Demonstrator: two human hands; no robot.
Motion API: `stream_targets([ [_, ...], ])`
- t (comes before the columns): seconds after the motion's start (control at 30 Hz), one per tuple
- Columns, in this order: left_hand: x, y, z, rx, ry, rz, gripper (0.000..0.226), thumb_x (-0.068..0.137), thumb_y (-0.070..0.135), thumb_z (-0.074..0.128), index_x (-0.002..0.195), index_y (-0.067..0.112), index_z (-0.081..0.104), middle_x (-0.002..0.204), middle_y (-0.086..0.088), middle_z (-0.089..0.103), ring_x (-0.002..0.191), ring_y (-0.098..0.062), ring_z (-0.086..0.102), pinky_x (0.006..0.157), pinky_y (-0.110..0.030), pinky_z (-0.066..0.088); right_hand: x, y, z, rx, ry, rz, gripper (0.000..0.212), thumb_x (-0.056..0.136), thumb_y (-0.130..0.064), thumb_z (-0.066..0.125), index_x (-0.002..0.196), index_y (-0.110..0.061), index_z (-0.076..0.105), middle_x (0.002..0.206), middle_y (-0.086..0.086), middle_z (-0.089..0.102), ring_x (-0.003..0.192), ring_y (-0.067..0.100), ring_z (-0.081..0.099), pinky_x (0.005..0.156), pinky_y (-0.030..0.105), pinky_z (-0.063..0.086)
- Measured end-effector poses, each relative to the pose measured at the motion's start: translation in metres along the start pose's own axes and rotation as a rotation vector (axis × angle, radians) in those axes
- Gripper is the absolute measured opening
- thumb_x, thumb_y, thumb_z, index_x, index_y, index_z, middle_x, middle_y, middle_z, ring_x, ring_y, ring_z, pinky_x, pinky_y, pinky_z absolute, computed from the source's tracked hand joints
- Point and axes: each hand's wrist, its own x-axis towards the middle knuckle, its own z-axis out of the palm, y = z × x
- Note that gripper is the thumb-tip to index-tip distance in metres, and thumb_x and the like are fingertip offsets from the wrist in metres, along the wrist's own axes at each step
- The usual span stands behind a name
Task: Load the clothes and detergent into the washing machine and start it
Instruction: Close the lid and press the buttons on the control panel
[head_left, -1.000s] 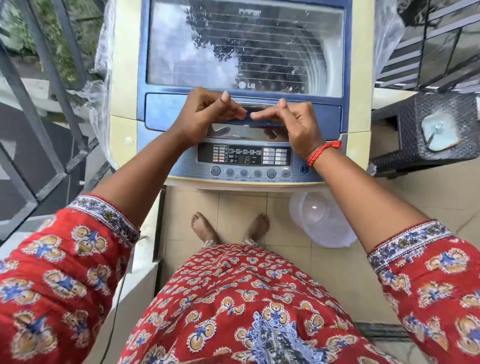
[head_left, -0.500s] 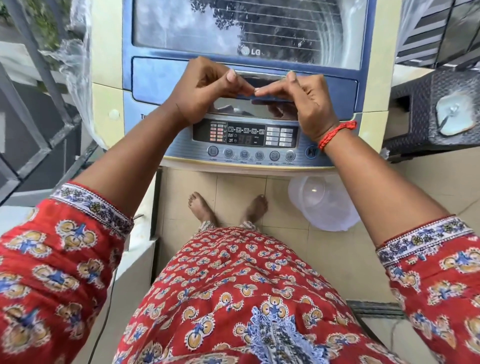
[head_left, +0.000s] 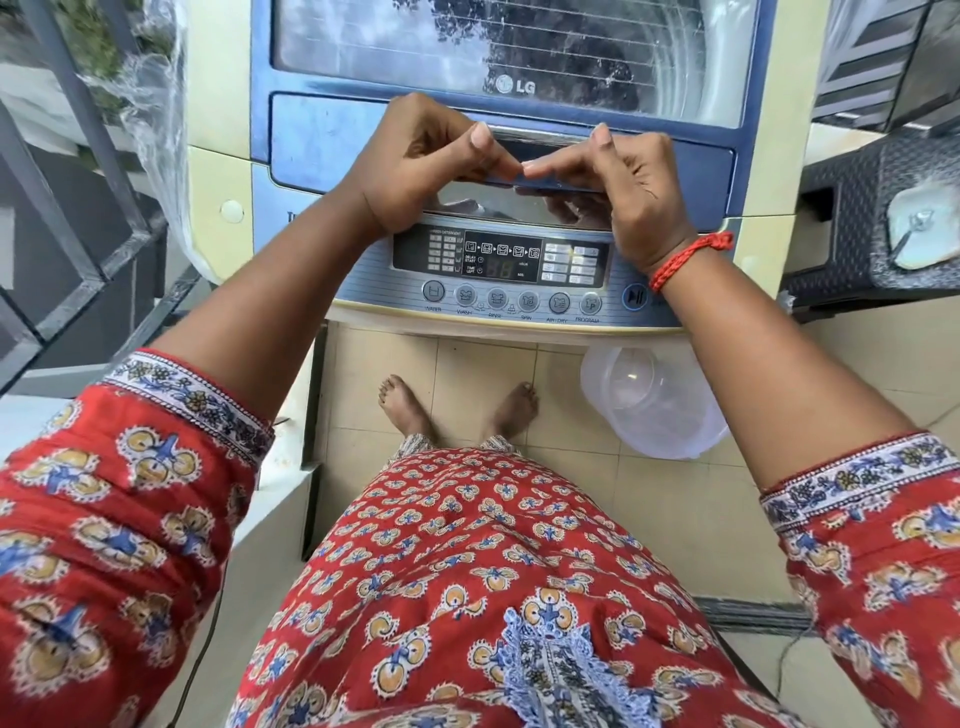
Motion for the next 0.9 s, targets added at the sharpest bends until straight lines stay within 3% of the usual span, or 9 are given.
stream_targets([
  [0.1, 0.0001, -0.0006, 0.0001, 0.010, 0.000, -0.001, 0.069, 0.089, 0.063, 0.048, 0.104, -0.001, 0.070, 0.108, -0.022, 0.069, 0.096, -0.030, 0.071, 0.087, -0.038, 0.056, -0.0008, -0.0019, 0.0005, 0.008, 0.000, -0.005, 0.047, 0.104, -0.024, 0.034, 0.100, -0.004, 0.076, 0.086, 0.011, 0.076, 0.055, 0.028, 0.062, 0.053, 0.034, 0.043],
  [0.27, 0.0004, -0.0006, 0.0000, 0.003, 0.001, -0.001, 0.069, 0.088, 0.063, 0.049, 0.104, -0.001, 0.069, 0.109, -0.023, 0.068, 0.095, -0.031, 0.071, 0.086, -0.036, 0.056, 0.0004, -0.0020, 0.0005, 0.022, 0.000, 0.006, 0.048, 0.105, -0.025, 0.034, 0.100, -0.005, 0.077, 0.087, 0.014, 0.076, 0.054, 0.043, 0.060, 0.051, 0.040, 0.044],
  [0.43, 0.0003, -0.0005, -0.0002, 0.001, 0.011, 0.009, 0.069, 0.088, 0.064, 0.049, 0.103, 0.000, 0.070, 0.108, -0.022, 0.068, 0.094, -0.031, 0.072, 0.085, -0.035, 0.056, -0.0001, -0.0043, 0.0006, 0.036, -0.002, 0.016, 0.047, 0.104, -0.025, 0.034, 0.100, -0.003, 0.076, 0.086, 0.016, 0.076, 0.055, 0.046, 0.059, 0.050, 0.045, 0.045],
  [0.53, 0.0001, -0.0023, 0.0000, -0.008, 0.018, 0.013, 0.069, 0.087, 0.064, 0.050, 0.103, 0.000, 0.070, 0.107, -0.021, 0.069, 0.094, -0.031, 0.071, 0.085, -0.036, 0.056, 0.0009, -0.0044, -0.0003, 0.035, 0.000, 0.020, 0.047, 0.105, -0.024, 0.034, 0.100, -0.004, 0.076, 0.084, 0.019, 0.075, 0.052, 0.045, 0.058, 0.048, 0.039, 0.043],
  [0.67, -0.0004, -0.0040, -0.0002, -0.054, 0.014, -0.006, 0.068, 0.085, 0.064, 0.053, 0.101, 0.001, 0.070, 0.091, 0.001, 0.077, 0.094, -0.029, 0.072, 0.086, -0.036, 0.057, 0.0017, -0.0042, -0.0004, 0.048, 0.009, 0.040, 0.047, 0.104, -0.027, 0.034, 0.098, -0.009, 0.077, 0.081, 0.021, 0.074, 0.052, 0.047, 0.057, 0.047, 0.040, 0.040],
  [0.77, -0.0004, -0.0039, 0.0003, -0.063, 0.009, -0.005, 0.067, 0.084, 0.065, 0.053, 0.101, 0.003, 0.070, 0.090, 0.007, 0.077, 0.094, -0.027, 0.072, 0.086, -0.035, 0.057, 0.0027, -0.0026, -0.0005, 0.045, 0.002, 0.032, 0.047, 0.105, -0.028, 0.035, 0.098, -0.011, 0.078, 0.076, 0.031, 0.069, 0.050, 0.045, 0.057, 0.046, 0.042, 0.040],
  [0.9, -0.0013, -0.0030, 0.0012, -0.066, 0.015, -0.014, 0.070, 0.083, 0.066, 0.054, 0.100, 0.001, 0.070, 0.089, 0.006, 0.077, 0.093, -0.026, 0.072, 0.084, -0.034, 0.056, 0.0027, -0.0026, -0.0023, 0.039, -0.009, 0.021, 0.047, 0.105, -0.025, 0.034, 0.099, -0.007, 0.077, 0.067, 0.033, 0.065, 0.046, 0.041, 0.055, 0.049, 0.024, 0.035],
])
